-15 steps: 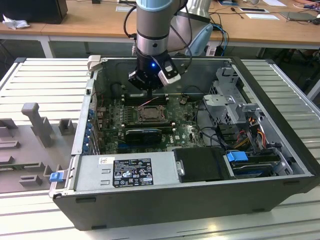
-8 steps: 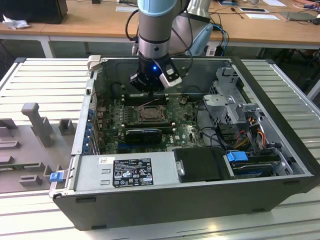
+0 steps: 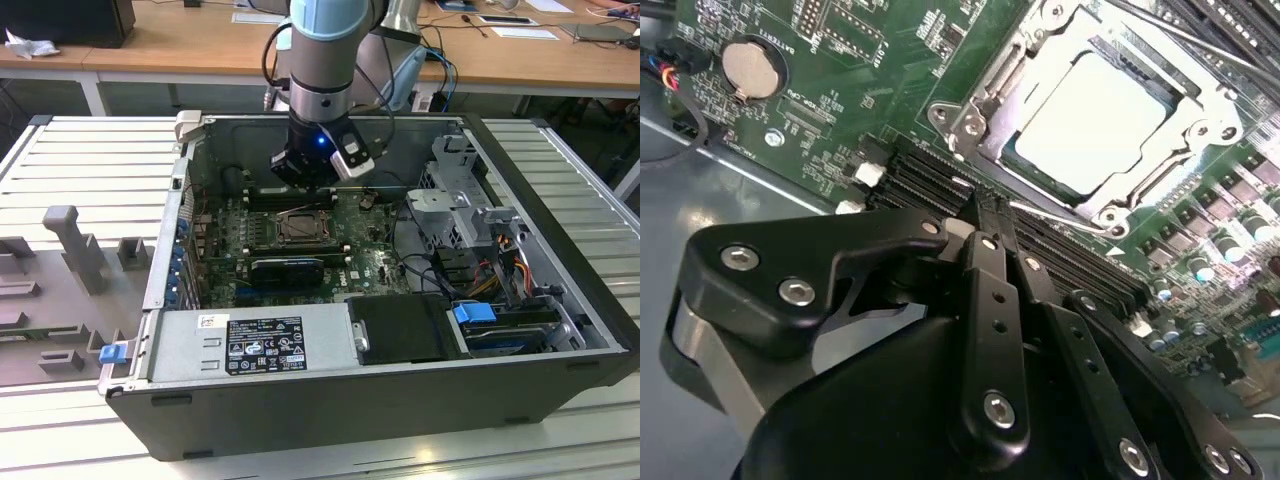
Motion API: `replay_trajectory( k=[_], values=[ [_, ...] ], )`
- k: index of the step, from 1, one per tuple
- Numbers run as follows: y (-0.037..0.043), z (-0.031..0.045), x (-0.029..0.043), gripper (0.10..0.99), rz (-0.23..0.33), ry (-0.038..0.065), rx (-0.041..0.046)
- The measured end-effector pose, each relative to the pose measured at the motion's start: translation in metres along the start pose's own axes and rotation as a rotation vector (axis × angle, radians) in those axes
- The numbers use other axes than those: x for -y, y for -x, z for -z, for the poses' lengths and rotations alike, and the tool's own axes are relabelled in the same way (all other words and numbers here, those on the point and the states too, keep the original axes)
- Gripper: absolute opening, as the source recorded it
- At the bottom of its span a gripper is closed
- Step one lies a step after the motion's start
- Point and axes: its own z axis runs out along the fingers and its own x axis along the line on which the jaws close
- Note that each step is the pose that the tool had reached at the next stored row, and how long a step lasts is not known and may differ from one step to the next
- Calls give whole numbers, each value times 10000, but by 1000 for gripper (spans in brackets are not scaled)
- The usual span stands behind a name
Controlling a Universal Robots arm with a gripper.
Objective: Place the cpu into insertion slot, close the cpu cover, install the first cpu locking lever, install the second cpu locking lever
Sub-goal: 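Install the first cpu locking lever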
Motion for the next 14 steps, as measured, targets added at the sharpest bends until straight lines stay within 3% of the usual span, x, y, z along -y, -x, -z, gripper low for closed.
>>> replay_trajectory(
  k=[14],
  values=[
    [-1, -106, 21, 106, 55, -13, -1]
  ],
)
